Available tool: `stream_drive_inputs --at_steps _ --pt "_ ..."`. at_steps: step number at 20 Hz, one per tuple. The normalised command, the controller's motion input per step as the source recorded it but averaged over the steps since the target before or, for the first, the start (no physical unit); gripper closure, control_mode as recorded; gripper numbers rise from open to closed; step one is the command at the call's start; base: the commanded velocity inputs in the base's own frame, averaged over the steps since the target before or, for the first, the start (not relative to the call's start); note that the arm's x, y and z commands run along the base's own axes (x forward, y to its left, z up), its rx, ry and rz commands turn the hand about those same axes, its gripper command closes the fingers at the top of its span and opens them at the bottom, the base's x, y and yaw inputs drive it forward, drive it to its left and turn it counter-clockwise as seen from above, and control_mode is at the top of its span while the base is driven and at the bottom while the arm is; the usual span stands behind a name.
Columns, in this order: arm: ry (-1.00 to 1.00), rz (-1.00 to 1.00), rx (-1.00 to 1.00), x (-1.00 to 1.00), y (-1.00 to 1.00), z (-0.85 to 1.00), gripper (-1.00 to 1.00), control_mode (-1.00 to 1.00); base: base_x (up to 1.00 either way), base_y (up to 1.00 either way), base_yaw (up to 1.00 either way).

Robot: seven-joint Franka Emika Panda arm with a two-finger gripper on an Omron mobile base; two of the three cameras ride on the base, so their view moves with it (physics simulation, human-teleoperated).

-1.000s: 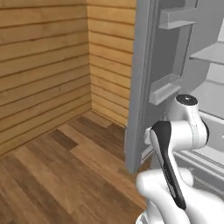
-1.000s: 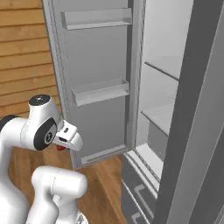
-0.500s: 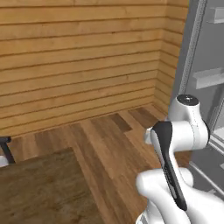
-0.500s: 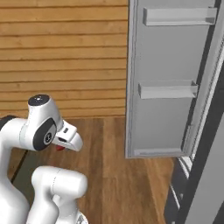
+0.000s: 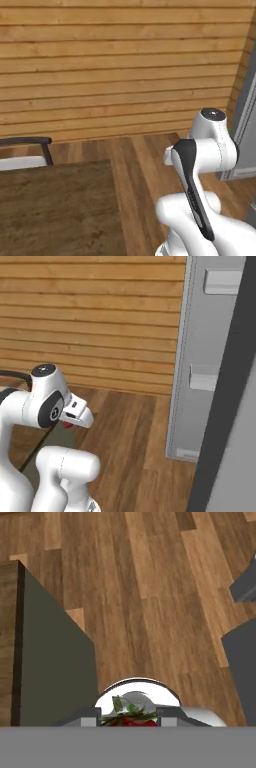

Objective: Take the strawberry from the fridge and place it on top of the pancake, located on the dining counter.

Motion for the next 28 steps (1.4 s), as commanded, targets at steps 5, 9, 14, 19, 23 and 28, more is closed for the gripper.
stream_drive_inputs --at_steps 5,9,14,19,23,28 --pt "0.0 0.0 0.0 0.0 0.0 0.0 1.0 1.0 0.94 0.0 -0.16" --pt "0.0 0.0 0.0 0.0 0.0 0.0 1.0 1.0 1.0 0.06 -0.33" --pt "0.0 0.0 0.0 0.0 0.0 0.0 1.0 1.0 1.0 0.41 -0.23" --pt "0.0 0.0 0.0 0.0 0.0 0.0 1.0 1.0 1.0 0.33 -0.06" --pt "0.0 0.0 0.0 0.0 0.0 0.0 1.0 1.0 0.56 0.33 0.15" --pt "0.0 0.0 0.0 0.0 0.0 0.0 1.0 1.0 0.45 0.45 0.32"
